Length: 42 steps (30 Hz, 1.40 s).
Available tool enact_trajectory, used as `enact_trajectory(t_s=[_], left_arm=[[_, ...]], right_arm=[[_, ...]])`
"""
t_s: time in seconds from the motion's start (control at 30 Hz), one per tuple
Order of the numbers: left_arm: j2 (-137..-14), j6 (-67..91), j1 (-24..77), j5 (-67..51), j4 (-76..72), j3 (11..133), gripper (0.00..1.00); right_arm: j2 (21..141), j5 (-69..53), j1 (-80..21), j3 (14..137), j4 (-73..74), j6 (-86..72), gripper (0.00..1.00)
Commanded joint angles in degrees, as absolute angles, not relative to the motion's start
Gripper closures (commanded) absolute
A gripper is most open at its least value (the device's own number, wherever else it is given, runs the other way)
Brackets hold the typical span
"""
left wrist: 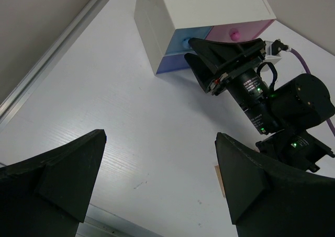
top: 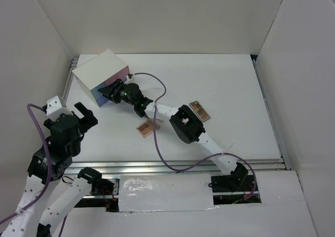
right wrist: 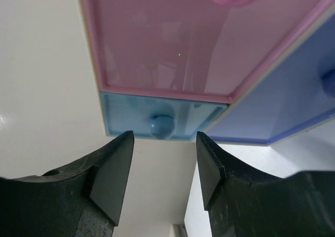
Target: Organize the makeup
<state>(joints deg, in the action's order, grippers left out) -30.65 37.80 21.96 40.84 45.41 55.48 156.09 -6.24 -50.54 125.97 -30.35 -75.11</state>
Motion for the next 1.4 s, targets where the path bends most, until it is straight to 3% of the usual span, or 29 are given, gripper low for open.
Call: enact_trajectory(t_s=[0.0,0.13,0.43,0.7,1.07,1.37], left_arm=[[-30.0,38.2,22.1,41.9,44.4,56.6,0.01],[-29.9,38.2,22.1,41.9,44.4,56.6,0.01],[-29.4,38.1,22.1,41.9,44.3,56.7,0.00],[-29.2,38.1,22.1,41.9,44.2,56.6,0.01],[-29.1,38.0,22.1,41.6,43.9,56.4,0.01],[-29.5,37.8,22.1,41.3,43.9,56.4,0.01]], right_arm=[[156.8,-5.4,-51.2,129.8,-30.8,-75.8,0.41],[157.5,-4.8,-51.2,131.0,-29.5,-76.2,0.42],[157.7,-4.3,-51.6,131.6,-28.9,-76.3,0.57],[158.3,-3.7,-51.8,132.8,-28.0,-77.0,0.63],[156.5,-2.5,-51.8,130.6,-27.9,-76.6,0.82],[150.8,-2.3,-51.9,121.3,-32.7,-75.7,0.96]])
